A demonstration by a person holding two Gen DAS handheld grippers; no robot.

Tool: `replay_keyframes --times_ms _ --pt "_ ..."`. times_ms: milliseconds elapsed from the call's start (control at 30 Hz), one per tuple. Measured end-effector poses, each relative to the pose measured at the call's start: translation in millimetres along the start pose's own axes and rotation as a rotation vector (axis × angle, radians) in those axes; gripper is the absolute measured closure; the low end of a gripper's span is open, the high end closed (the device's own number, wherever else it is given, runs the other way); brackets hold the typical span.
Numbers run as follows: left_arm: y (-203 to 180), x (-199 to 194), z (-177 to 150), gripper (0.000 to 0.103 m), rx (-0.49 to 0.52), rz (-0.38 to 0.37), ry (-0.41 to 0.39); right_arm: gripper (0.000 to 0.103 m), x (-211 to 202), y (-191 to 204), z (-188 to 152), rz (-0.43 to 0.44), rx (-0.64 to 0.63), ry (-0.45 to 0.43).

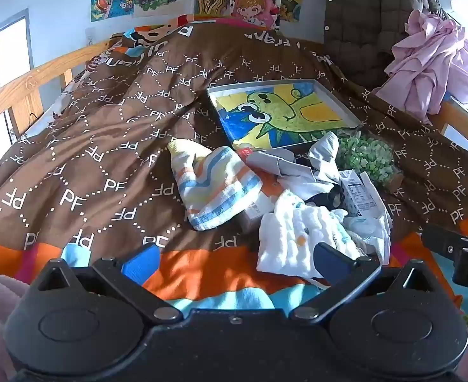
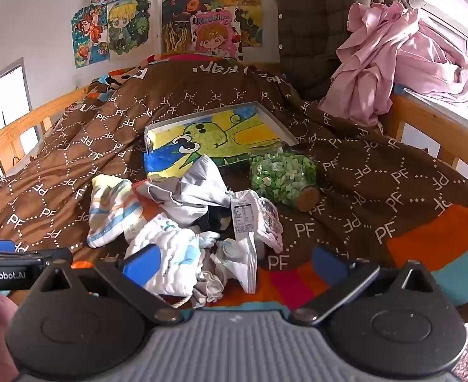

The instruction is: Organize soft objects

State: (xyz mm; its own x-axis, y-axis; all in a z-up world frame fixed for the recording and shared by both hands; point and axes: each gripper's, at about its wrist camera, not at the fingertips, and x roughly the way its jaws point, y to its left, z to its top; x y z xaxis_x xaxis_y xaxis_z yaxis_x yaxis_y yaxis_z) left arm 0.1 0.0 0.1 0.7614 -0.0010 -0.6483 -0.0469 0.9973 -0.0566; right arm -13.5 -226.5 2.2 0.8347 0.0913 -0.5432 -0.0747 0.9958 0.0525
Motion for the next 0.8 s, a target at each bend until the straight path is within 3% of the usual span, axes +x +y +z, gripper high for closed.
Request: replay_keyframes --times_ms 800 --pt "3.4 0.3 0.7 0.001 0.001 0.005 0.006 0.000 1.3 0.2 -0.1 -0.003 -0.003 0.006"
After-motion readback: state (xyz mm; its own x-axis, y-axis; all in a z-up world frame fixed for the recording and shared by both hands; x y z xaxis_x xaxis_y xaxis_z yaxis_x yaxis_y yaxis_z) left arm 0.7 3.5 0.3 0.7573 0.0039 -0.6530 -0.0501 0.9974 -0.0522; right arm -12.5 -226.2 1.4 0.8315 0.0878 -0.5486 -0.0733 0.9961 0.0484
